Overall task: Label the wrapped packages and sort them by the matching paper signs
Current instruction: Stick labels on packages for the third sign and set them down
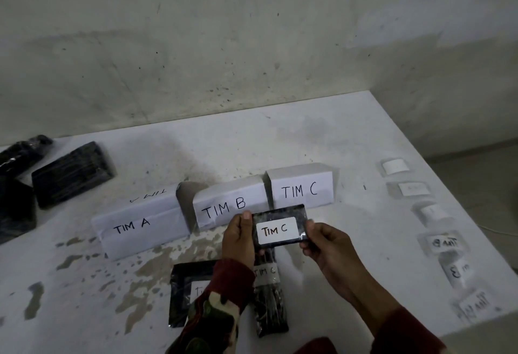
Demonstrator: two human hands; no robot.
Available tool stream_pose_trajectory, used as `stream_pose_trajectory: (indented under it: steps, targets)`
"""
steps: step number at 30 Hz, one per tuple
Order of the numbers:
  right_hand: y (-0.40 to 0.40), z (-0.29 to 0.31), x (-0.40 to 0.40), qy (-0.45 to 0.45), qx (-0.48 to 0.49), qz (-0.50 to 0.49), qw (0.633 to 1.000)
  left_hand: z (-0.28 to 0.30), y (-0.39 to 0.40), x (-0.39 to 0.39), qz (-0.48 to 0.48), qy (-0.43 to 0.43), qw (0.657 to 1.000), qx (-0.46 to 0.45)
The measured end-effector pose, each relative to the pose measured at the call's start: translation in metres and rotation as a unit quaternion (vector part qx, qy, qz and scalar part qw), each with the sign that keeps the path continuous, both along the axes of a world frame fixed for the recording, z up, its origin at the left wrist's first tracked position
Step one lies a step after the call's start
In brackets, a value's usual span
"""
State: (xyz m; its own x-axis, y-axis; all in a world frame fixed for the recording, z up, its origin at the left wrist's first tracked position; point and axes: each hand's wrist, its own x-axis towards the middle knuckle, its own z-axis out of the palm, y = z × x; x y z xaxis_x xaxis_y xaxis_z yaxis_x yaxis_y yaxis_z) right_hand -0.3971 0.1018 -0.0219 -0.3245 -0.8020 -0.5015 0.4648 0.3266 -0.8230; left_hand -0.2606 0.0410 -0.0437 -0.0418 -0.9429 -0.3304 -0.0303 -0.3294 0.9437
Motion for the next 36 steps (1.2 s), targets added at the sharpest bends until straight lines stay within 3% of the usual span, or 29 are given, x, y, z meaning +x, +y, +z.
stream_pose_trajectory:
  steps: [3,10,14,20,28,33,36]
  targets:
    - [0.001,-0.001,-0.002,0.083,0.0,0.008,0.996,0.003,0.002,0.0,-0.015,0.032,0.999,0.007]
    - [0.004,0.001,0.001,0.099,0.006,0.004,0.995,0.007,0.005,0.002,-0.045,0.034,0.998,0.013]
    - [-0.001,0.004,0.007,0.176,0.016,0.074,0.981,0.005,0.008,-0.002,-0.045,0.021,0.999,0.002]
    - [-0.007,0.003,0.015,0.233,0.002,0.043,0.972,0.004,0.011,-0.005,-0.028,0.03,0.999,0.014]
    - [-0.007,0.001,0.02,0.204,0.019,0.044,0.978,0.002,0.013,-0.003,-0.005,0.052,0.997,0.048]
    - [-0.008,0.005,0.021,0.207,0.005,0.088,0.974,0.002,0.012,-0.002,0.015,-0.048,0.999,-0.005]
    - [-0.007,0.003,0.022,0.196,-0.008,0.1,0.976,0.0,0.01,0.0,0.023,-0.043,0.999,0.011]
